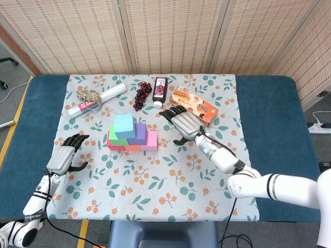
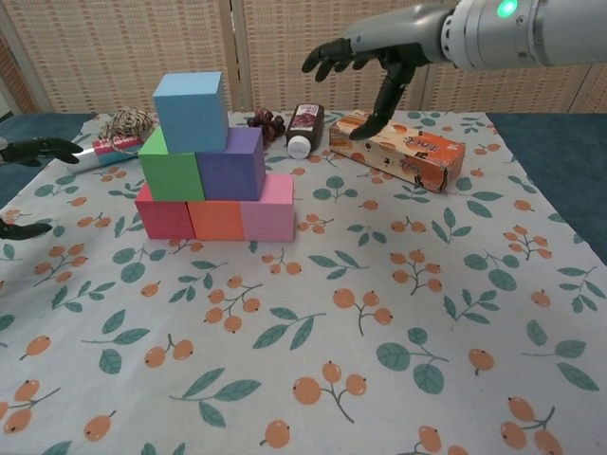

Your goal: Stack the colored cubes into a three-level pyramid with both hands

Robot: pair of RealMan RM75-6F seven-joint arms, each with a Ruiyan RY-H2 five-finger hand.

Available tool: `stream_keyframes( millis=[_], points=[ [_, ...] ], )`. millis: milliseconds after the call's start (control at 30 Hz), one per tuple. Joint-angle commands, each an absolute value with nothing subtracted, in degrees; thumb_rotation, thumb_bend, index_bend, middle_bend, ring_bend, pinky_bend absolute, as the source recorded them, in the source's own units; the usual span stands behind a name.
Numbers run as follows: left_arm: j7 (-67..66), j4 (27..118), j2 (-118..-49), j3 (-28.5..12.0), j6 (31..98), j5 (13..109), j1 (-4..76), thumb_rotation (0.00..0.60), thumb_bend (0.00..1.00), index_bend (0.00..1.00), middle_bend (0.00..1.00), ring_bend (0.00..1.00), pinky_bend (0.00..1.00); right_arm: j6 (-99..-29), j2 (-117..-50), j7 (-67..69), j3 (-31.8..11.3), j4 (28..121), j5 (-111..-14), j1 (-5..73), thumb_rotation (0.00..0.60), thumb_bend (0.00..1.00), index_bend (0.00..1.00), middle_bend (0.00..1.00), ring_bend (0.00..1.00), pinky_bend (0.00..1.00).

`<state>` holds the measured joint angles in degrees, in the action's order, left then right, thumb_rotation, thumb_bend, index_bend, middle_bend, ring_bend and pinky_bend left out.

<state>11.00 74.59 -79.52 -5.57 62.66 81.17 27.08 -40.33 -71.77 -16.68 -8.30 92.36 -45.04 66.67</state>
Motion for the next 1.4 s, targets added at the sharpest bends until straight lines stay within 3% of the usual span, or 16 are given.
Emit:
stream_keyframes(
  millis=[33,100,367,1400],
  points=[
    [8.70,74.25,-80.16,-5.80,60.84,80.08,28.19,0.600,0.30,0.09,0.04,0.01,0.05,-36.39,-72.68,-12.80,-5.21,87.99,-52.44,63.18,0.600,0.29,0.00,0.00,0.00,0.00],
    [6.57,74.28,-80.30,-5.96,59.74,79.33,28.86,0.600,0.30,0.08,0.01,0.00,0.03,-35.04,-73.53,-12.44,-4.73,86.29,-54.37,63.17,0.600,0.34,0.00,0.00,0.00,0.00],
    [0.24,74.94,-81.63,-6.61,58.15,77.02,30.40,0.600,0.31,0.07,0.00,0.00,0.00,-34.19,-78.03,-13.75,-3.63,81.14,-59.99,63.52,0.600,0.35,0.00,0.00,0.00,0.00],
    [-3.35,72.34,-85.09,-7.24,54.74,74.69,34.28,0.600,0.30,0.06,0.00,0.00,0.00,-33.88,-87.41,-1.01,-7.26,69.46,-73.65,63.45,0.600,0.35,0.00,0.00,0.00,0.00]
  ],
)
